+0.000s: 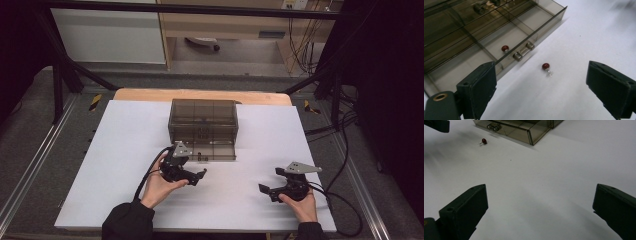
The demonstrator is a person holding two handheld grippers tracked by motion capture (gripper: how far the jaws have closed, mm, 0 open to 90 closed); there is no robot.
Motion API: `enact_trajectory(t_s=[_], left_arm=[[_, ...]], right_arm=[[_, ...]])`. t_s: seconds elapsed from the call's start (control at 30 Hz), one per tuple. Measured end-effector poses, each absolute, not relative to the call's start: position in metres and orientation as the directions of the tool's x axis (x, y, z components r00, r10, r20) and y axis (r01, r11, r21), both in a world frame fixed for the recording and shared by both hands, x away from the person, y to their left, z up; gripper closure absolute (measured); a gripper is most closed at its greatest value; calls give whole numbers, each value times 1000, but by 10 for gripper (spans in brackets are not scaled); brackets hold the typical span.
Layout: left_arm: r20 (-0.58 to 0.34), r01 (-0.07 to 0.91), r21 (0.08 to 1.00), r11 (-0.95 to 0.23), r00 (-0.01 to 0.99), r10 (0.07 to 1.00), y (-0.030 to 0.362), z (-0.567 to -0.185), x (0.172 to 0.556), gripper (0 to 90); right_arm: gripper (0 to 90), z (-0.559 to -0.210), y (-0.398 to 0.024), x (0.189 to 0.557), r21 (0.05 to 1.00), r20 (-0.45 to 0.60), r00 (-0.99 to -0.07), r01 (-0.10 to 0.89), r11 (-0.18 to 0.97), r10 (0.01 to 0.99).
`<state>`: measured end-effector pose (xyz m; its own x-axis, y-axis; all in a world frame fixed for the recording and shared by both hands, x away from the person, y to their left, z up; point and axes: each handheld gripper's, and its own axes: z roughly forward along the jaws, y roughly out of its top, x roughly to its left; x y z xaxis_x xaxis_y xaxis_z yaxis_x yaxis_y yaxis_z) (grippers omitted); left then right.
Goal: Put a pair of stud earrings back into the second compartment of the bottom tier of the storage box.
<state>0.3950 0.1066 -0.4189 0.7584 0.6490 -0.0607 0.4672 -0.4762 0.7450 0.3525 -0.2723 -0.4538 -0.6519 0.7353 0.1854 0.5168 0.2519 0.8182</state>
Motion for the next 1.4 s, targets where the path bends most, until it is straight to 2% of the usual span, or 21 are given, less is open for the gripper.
enact_trajectory(t_s=[0.27, 0.8, 1.4], left_arm=[[-78, 483, 738, -472, 755, 650, 93, -422, 397, 184], [-86, 508, 707, -493, 753, 652, 79, -434, 402, 511], [-48, 501, 694, -518, 749, 661, 76, -445, 405, 711]], right_arm=[[6, -454, -272, 352, 819, 185, -652, 516, 252, 735], [6, -454, -272, 352, 818, 187, -652, 517, 250, 735], [6, -453, -273, 352, 822, 185, -653, 512, 248, 735]])
